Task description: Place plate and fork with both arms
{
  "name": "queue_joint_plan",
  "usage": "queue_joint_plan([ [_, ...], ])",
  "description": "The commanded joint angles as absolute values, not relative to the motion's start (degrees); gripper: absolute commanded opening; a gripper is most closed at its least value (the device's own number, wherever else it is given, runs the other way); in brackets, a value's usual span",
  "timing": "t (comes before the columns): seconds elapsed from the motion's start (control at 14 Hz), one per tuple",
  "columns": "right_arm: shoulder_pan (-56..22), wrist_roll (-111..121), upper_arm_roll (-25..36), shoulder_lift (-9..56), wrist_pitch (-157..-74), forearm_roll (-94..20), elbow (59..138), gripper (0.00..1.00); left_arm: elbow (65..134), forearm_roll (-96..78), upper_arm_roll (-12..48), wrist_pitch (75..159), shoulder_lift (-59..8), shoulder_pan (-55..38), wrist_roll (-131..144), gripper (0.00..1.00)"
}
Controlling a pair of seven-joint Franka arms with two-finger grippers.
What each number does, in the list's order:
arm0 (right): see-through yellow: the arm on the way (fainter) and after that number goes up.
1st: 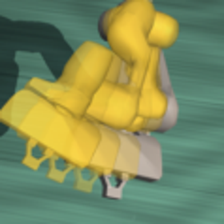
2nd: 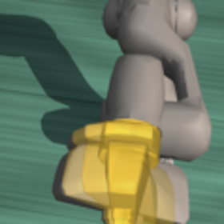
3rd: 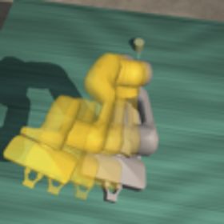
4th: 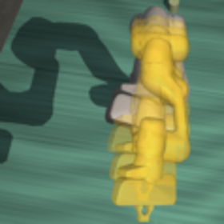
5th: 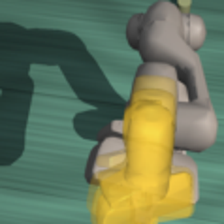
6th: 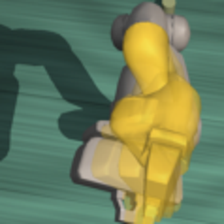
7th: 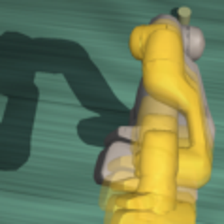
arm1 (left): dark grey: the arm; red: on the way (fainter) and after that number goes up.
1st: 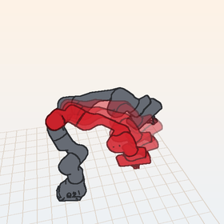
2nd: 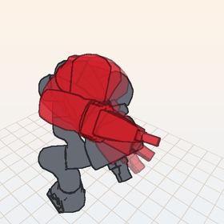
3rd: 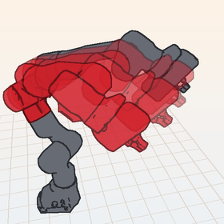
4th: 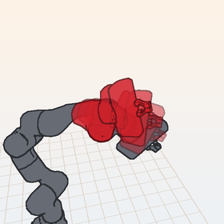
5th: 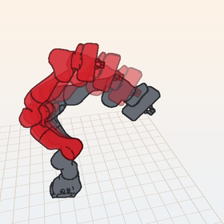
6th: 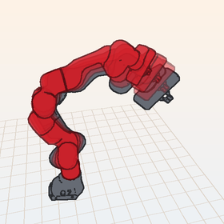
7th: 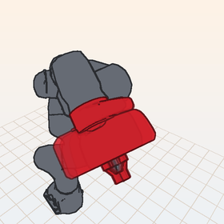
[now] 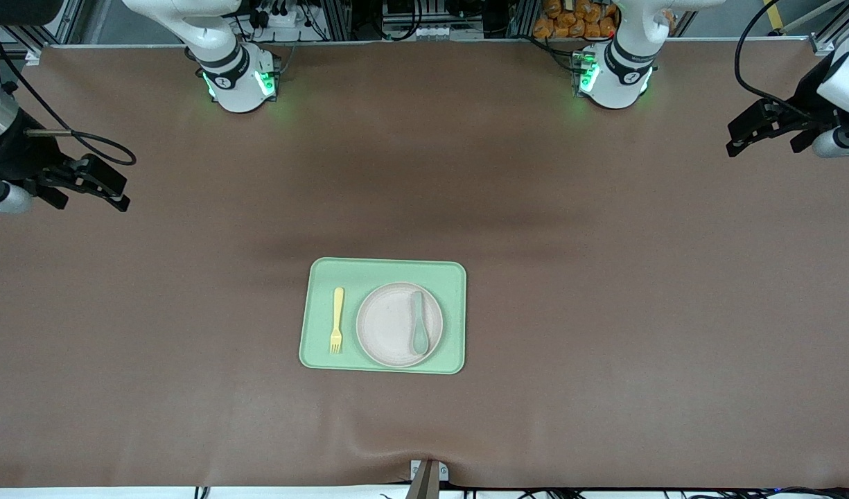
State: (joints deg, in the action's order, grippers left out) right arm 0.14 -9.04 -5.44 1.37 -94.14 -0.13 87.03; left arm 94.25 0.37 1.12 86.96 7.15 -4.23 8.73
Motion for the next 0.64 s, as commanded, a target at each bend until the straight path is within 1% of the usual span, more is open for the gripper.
queue_joint_plan([
  [0.0,1.14,-7.56,-5.63,2.37,-93.08,-0.88,85.25,1.00,93.96,-0.09,1.05,86.75,7.65,-3.96,8.17,1.00],
  [0.57,1.23,-7.47,-5.54,2.81,-92.11,-0.79,84.29,1.00,93.96,0.35,1.14,86.66,7.47,-3.96,8.09,1.00],
])
